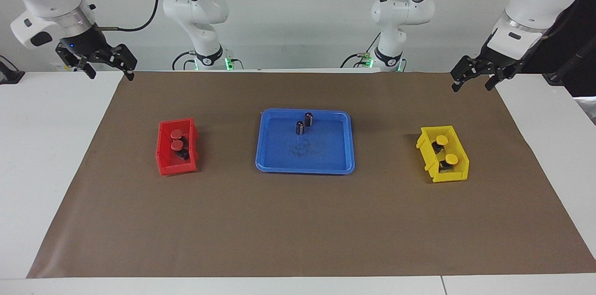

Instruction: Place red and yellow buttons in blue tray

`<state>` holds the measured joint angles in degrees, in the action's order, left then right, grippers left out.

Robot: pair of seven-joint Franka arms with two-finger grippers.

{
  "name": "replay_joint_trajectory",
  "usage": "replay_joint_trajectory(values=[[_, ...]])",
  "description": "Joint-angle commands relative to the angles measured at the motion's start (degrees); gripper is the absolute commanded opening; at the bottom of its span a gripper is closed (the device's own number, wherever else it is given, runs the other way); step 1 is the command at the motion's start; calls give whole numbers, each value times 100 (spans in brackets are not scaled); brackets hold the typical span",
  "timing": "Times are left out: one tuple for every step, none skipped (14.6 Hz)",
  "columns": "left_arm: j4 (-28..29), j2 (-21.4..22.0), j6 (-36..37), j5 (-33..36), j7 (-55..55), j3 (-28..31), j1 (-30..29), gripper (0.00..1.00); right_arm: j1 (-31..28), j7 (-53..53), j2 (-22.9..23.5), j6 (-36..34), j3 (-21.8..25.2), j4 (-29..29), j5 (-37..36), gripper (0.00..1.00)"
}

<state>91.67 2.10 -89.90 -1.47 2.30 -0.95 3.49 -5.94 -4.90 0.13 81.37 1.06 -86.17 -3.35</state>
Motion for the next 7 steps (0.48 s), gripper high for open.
replay_joint_trajectory(values=[[52, 89, 86, -55, -80, 43, 20, 100, -21, -2, -74, 63, -1, -120, 89, 100], [52, 89, 77, -55, -80, 43, 20, 100, -21, -2, -75, 63, -1, -120, 89, 100], [52, 89, 86, -55, -80, 43, 20, 100, -13, -2, -83, 54, -1, -120, 89, 100], [52, 89, 86, -55, -80, 51, 20, 100, -4, -2, -83, 54, -1, -120, 89, 100], [52, 89, 77, -55, -80, 43, 20, 100, -4, -2, -83, 63, -9, -120, 89, 100], [52, 89, 86, -55, -80, 43, 20, 100, -4, -2, -83, 72, -9, -120, 80, 100], [52, 89, 77, -55, -80, 43, 20, 100, 5, 7, -83, 63, -9, -120, 80, 100]])
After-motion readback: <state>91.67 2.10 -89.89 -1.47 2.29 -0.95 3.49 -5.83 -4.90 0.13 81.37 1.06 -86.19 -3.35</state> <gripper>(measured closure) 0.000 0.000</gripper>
